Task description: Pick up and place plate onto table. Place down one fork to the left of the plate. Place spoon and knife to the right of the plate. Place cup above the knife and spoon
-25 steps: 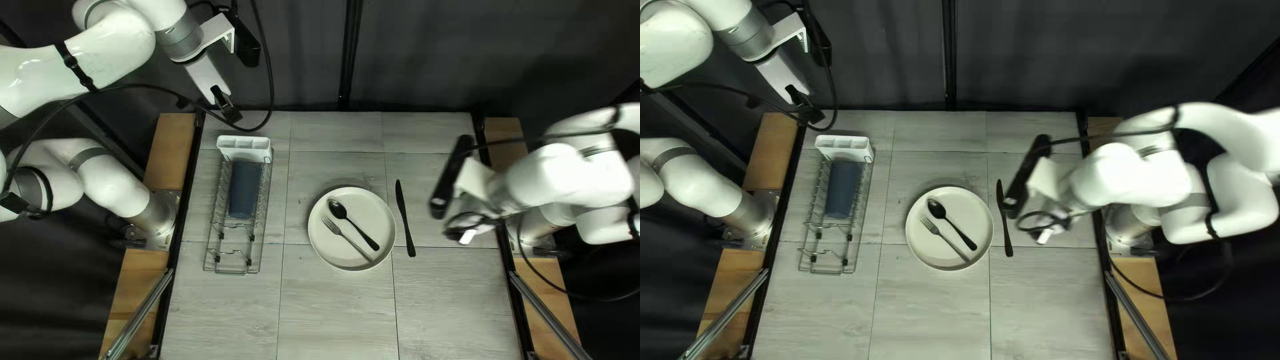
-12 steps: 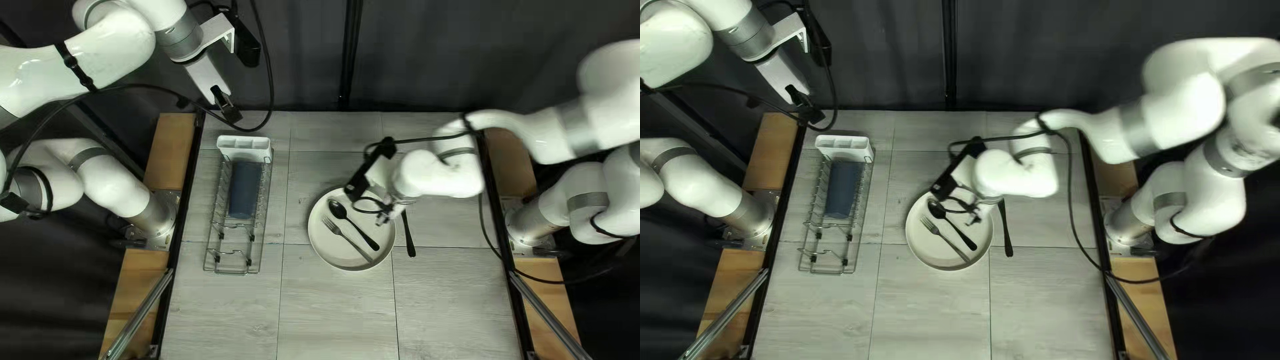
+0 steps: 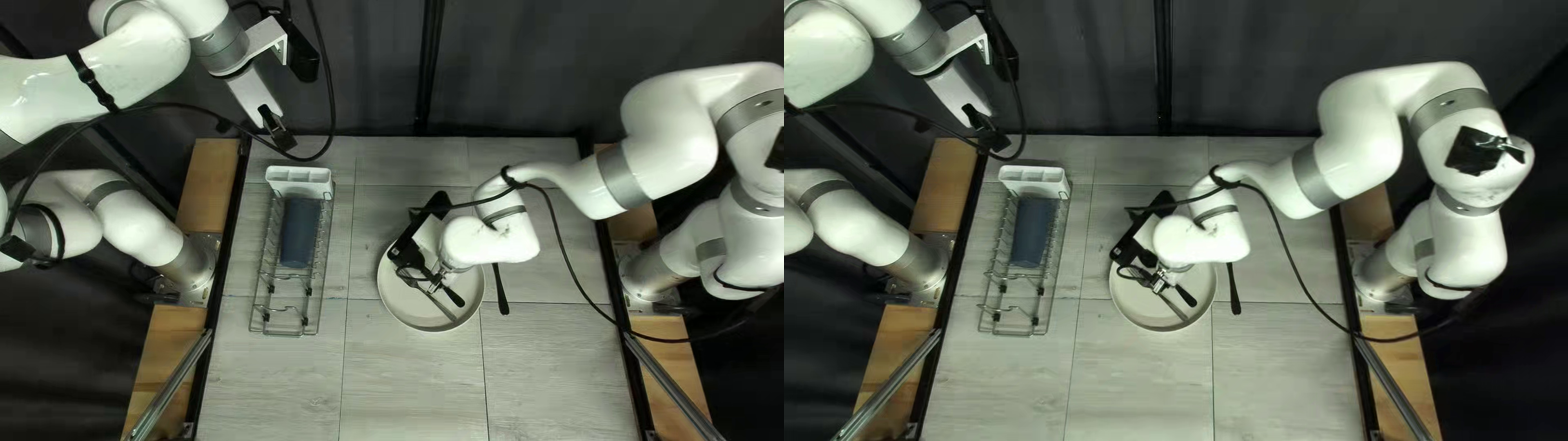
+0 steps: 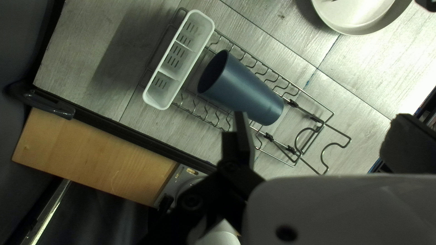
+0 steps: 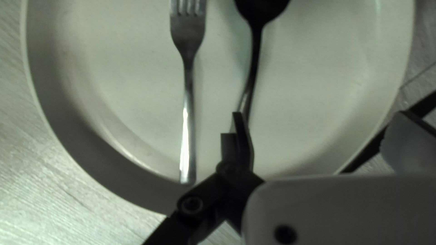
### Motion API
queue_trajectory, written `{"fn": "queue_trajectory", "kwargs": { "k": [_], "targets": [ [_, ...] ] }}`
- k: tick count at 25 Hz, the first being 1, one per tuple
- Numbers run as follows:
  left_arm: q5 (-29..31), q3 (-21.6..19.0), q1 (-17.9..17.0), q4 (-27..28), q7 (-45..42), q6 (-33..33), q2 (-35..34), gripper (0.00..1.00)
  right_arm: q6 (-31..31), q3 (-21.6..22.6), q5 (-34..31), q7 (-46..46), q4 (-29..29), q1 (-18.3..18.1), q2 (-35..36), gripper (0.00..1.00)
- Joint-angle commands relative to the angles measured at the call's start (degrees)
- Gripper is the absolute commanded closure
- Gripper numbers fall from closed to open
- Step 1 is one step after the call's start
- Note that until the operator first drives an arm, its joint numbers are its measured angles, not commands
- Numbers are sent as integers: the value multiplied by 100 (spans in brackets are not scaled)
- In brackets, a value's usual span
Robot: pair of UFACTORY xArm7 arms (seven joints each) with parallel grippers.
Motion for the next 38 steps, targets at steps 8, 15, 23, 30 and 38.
{"fn": "queue_trajectory", "kwargs": {
  "k": [8, 15, 23, 30, 38],
  "targets": [
    [0, 0, 0, 0, 0, 0, 0, 0, -598, -35, -37, 40, -115, -43, 290, 9],
    [0, 0, 0, 0, 0, 0, 0, 0, -753, -39, -4, -50, -83, -115, 401, 100],
    [0, 0, 0, 0, 0, 0, 0, 0, -1013, -2, 12, -104, -288, -150, 241, 100],
    [0, 0, 0, 0, 0, 0, 0, 0, -745, 121, 63, 148, -761, -20, -560, 100],
    [0, 0, 0, 0, 0, 0, 0, 0, 670, 323, 234, 1092, -824, 223, -1392, 100]
  ]
}}
